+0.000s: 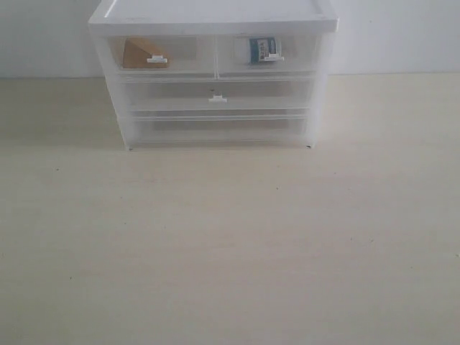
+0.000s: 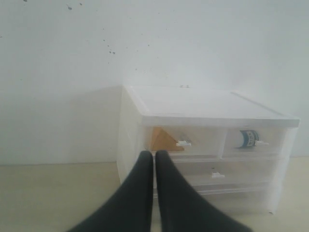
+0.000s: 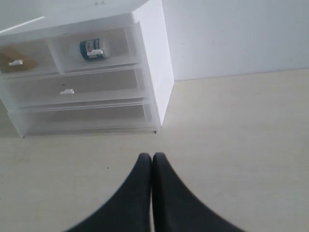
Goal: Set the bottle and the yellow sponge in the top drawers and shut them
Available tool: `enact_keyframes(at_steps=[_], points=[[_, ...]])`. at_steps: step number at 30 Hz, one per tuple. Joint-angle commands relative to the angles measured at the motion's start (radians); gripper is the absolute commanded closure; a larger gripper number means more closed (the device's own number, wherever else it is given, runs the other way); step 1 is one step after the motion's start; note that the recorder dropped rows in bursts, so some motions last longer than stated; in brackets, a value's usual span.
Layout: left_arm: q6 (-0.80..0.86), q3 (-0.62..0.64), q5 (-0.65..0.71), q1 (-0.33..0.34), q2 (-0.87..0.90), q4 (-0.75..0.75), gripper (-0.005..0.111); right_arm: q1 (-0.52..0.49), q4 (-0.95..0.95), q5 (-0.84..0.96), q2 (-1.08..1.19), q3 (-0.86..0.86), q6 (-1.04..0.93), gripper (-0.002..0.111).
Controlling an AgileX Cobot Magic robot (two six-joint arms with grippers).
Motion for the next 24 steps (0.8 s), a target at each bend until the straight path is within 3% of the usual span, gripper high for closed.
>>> enact_keyframes(at_steps=[1, 5, 11, 24], points=[[0.002, 0.002, 0.003, 0.004, -0.004, 0.000, 0.103, -0.009, -0.002, 0.013, -0.017, 0.003, 0.002, 0.109], [0.002, 0.002, 0.003, 0.004, -0.004, 0.000, 0.103, -0.009, -0.006, 0.058, -0.017, 0.003, 0.007, 0.109], [0.002, 0.002, 0.005, 0.004, -0.004, 0.000, 0.103, -0.009, -0.227, 0.088, -0.017, 0.003, 0.271, 0.109], [0.002, 0.002, 0.005, 0.004, -0.004, 0.000, 0.103, -0.009, -0.227, 0.083, -0.017, 0.003, 0.274, 0.109]])
